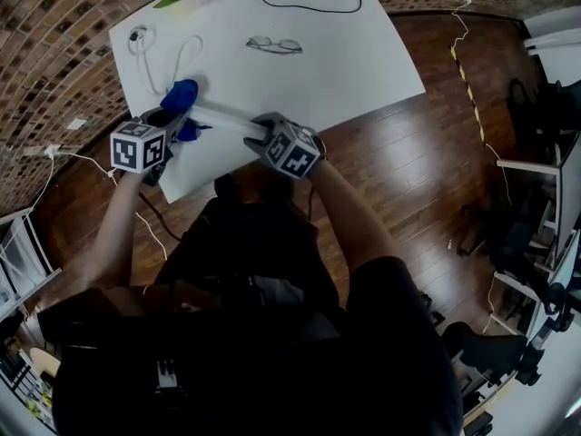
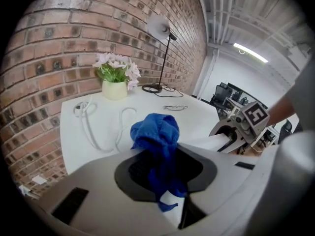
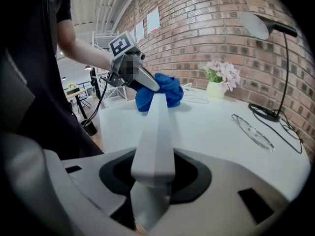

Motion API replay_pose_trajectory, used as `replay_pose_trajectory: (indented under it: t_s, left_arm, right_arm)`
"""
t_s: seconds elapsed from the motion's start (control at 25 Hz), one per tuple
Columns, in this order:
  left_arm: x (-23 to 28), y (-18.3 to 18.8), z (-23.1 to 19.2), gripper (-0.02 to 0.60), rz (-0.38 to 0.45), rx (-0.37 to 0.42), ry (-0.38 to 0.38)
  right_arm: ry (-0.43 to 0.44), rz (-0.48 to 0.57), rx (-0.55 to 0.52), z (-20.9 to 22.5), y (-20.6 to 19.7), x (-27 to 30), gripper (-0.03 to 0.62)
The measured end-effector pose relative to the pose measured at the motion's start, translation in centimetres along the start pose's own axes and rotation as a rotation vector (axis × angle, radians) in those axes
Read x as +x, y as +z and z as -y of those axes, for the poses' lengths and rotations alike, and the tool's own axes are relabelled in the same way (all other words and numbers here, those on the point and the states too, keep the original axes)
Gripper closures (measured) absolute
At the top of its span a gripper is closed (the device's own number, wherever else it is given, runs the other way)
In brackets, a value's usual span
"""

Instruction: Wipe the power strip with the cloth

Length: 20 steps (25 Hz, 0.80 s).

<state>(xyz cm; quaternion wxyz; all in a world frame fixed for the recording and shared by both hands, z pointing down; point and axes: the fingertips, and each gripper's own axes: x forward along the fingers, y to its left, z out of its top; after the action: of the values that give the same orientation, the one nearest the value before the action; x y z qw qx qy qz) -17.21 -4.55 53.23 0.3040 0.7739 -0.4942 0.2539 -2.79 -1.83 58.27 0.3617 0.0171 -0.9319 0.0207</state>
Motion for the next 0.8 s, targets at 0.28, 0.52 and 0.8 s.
replay_pose_trajectory:
  t_s: [0.28,0.52,0.8]
  left_arm:
    - [0.5,-0.3,1.2,0.479,-0.037,0.027,0.008]
    - [0.4,-0.6,1.9,0.479,-0.078,0.129,0.067]
    - [0.5,-0.6,3.7,0.479,-0.107,0.237,0.068]
  right_arm:
    - [0.002,0.006,-0.012,-0.2,0.0,-0.1,0.431]
    - [0.000,0.002,-0.020,-0.1,0.0,-0.2,0.433]
    - [0.002,0.002,-0.022,-0.2,0.0,-0.2,0.433]
